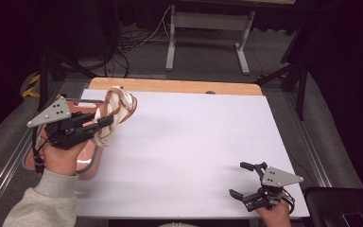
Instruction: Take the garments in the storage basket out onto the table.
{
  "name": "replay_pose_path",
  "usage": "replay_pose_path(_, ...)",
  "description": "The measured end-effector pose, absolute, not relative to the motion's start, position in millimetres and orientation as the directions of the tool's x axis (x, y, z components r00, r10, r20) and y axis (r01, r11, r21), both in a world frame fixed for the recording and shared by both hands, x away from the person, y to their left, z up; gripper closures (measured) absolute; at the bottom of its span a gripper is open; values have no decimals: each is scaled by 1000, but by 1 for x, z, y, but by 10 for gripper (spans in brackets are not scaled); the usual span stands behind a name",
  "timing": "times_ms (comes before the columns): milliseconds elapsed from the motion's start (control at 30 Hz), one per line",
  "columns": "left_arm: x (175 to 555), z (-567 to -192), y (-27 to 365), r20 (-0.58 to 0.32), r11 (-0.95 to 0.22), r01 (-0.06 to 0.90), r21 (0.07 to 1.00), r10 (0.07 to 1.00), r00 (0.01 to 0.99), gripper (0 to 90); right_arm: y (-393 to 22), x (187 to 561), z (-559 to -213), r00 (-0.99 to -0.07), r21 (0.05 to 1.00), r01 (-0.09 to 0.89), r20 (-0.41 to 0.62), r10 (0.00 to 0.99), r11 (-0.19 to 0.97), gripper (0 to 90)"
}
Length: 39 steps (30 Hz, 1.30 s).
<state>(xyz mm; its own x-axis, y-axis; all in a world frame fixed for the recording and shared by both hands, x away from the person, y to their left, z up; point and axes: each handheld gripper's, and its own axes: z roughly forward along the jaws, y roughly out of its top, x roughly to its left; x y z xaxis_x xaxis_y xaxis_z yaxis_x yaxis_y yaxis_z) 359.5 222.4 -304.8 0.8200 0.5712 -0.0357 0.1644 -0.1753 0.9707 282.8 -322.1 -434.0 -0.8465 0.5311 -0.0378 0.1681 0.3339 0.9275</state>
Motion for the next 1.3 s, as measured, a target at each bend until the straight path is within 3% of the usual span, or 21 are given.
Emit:
replay_pose_path(700,371,-312,155,-23,-178,122,977,478,878,729,-324,283,-434,-849,929,166,-36,528,331,16)
replay_pose_path(1300,377,-344,118,-58,-169,141,976,422,905,726,-324,283,-434,-850,930,167,-34,526,329,17)
